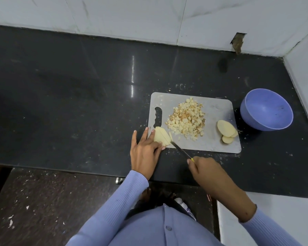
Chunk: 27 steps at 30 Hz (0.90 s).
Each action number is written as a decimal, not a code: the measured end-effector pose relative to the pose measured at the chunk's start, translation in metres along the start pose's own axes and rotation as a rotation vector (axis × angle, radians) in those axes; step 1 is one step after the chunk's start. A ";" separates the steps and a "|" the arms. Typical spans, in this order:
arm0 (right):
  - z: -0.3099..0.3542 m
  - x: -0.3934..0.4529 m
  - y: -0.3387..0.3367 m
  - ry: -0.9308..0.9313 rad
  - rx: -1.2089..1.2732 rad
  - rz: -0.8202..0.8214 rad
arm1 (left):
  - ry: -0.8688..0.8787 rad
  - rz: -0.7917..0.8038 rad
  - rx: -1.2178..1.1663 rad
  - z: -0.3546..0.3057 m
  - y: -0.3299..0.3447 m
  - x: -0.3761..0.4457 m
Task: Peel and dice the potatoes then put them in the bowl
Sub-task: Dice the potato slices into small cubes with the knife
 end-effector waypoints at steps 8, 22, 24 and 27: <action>0.044 0.040 0.010 -0.109 0.027 -0.060 | 0.014 -0.037 0.041 0.000 -0.002 0.000; 0.009 0.009 0.022 0.005 -0.090 0.010 | -0.032 -0.041 0.077 -0.003 0.003 -0.003; 0.003 0.002 0.019 0.024 -0.090 0.033 | -0.039 -0.042 0.077 -0.003 0.002 -0.004; -0.001 -0.001 0.010 0.020 -0.066 0.055 | -0.053 -0.042 0.052 -0.003 0.000 -0.004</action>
Point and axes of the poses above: each hand's wrist, its own x-axis towards the middle knuckle, its own y-axis out of the palm, z = x × y, the point moved 4 cm from there along x, towards the middle knuckle, and after that the axes turned 11 degrees about x, right-handed, at the moved point
